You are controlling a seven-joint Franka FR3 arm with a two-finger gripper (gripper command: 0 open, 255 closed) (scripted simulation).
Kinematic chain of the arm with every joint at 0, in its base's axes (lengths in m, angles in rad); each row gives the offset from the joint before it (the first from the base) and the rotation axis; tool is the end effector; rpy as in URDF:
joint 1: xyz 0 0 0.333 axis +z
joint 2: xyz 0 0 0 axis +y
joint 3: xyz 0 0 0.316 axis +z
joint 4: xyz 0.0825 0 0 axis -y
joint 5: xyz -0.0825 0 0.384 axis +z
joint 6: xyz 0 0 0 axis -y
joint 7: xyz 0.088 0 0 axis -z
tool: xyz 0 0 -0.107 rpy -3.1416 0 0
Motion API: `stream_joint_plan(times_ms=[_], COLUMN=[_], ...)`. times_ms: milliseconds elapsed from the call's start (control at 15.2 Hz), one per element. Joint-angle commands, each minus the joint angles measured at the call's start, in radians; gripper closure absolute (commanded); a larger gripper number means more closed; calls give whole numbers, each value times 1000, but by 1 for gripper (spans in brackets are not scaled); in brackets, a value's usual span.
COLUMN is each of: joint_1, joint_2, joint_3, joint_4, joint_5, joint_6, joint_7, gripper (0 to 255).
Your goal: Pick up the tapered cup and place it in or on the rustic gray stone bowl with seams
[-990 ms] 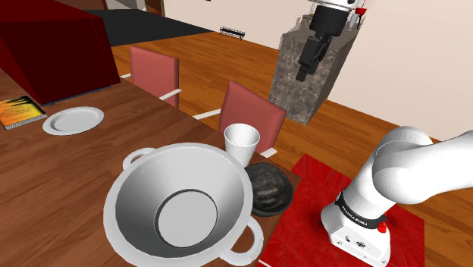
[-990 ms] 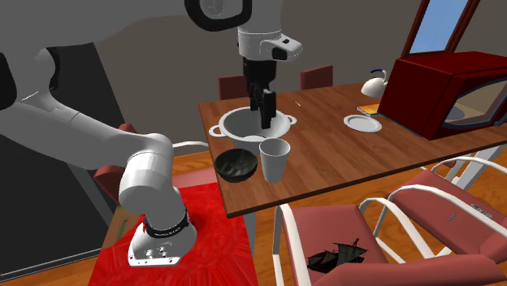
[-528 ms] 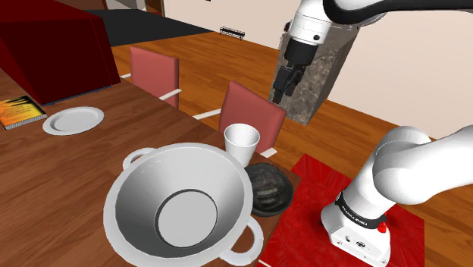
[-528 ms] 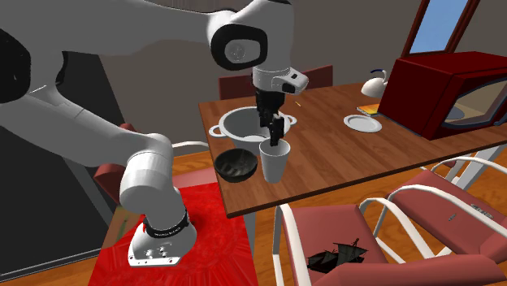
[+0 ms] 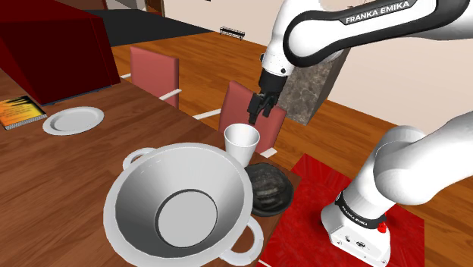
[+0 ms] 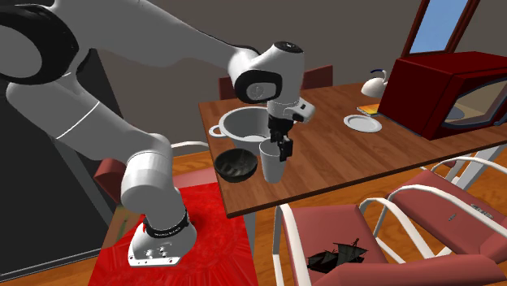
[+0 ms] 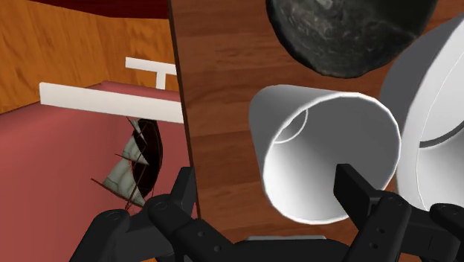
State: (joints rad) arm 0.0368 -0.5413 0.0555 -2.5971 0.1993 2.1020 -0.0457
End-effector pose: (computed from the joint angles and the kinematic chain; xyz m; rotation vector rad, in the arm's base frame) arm 0.3770 0.0444 0.4377 -2.9941 -0.0502 -0.0658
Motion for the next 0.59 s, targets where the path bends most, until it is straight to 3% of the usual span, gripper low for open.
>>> stream_joint_plan(times_ms=[0,528], joint_1=[10,23], joint_2=[63,133], joint_3=[7,20], joint_4=[-11,-64], joint_5=[22,45], joint_6=[79,203], joint_7=[0,-10], gripper=[0,0])
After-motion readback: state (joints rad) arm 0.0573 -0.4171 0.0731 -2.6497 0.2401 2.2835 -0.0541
